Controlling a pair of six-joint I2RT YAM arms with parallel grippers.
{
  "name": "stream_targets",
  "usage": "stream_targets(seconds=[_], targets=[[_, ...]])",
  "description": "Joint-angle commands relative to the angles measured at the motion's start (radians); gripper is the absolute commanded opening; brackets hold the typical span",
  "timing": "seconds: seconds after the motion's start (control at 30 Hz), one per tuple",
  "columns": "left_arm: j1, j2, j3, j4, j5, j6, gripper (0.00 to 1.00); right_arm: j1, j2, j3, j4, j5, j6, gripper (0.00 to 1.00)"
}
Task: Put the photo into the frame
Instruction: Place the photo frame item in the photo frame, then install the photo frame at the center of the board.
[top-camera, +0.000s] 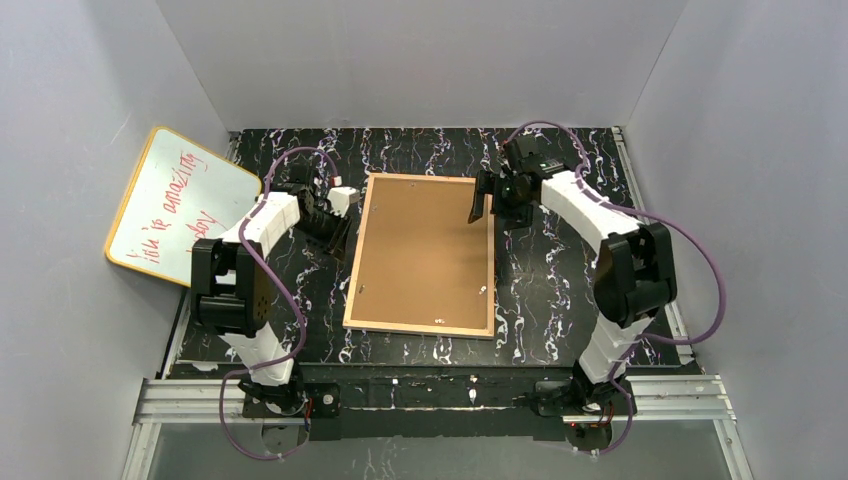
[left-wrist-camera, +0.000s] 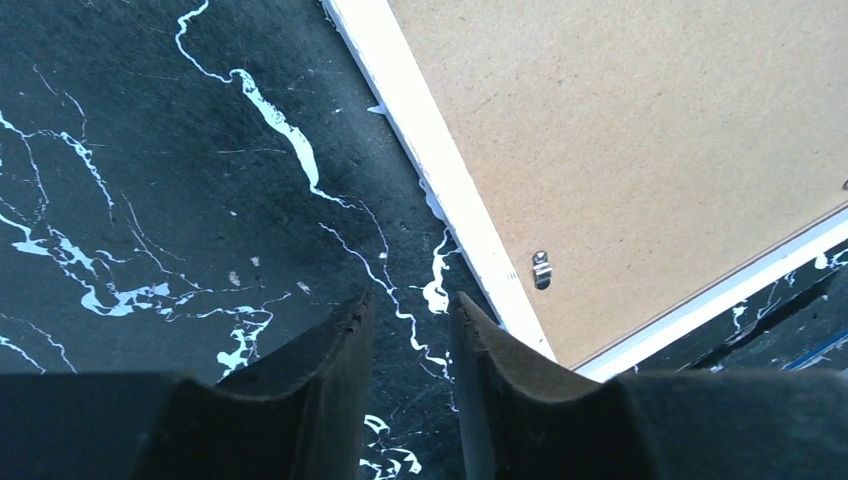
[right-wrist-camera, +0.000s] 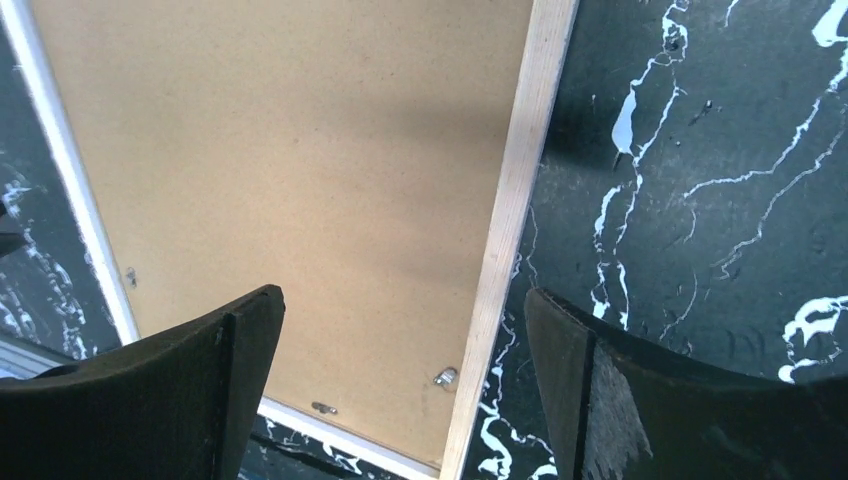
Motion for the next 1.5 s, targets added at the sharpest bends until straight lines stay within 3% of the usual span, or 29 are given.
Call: stream_targets(seconds=[0.0,0.1,0.17,0.33,0.53,0.7,1.47], targets=[[0.005,0.002,0.034,-0.035,0.06,-0.033,0.35,-0.003,-0.156,-0.077,0.137,-0.048,0.045,0.99],[0.005,0.018,0.023,-0.037,0.085,-0.046,0.38,-0.016,-0.204,-0.204,0.334,-0.305,0.147,0.99],[0.005,0.03,0.008,-0.037,0.093,-0.043,0.36,0.028,-0.218,-0.245,0.415,-0.35,0.207,0.99],[0.005,0.037,-0.045,-0.035,0.108,-0.022,0.3,0.231,-0.218,-0.261,0.479,-0.209,0.284,0.85],[0.005,0.069,-0.08,-0.029,0.159,-0.026,0.23,0.419,-0.165,-0.363,0.711,-0.165,0.394,0.79],[0.005,0.097,-0.073,-0.034,0.194,-0.029,0.2,0.526,-0.065,-0.315,0.741,-0.136,0.369,0.75],[0.005,0.118,-0.073,-0.031,0.146,-0.033,0.05,0.613,0.204,-0.245,0.976,-0.172,0.42,0.53]])
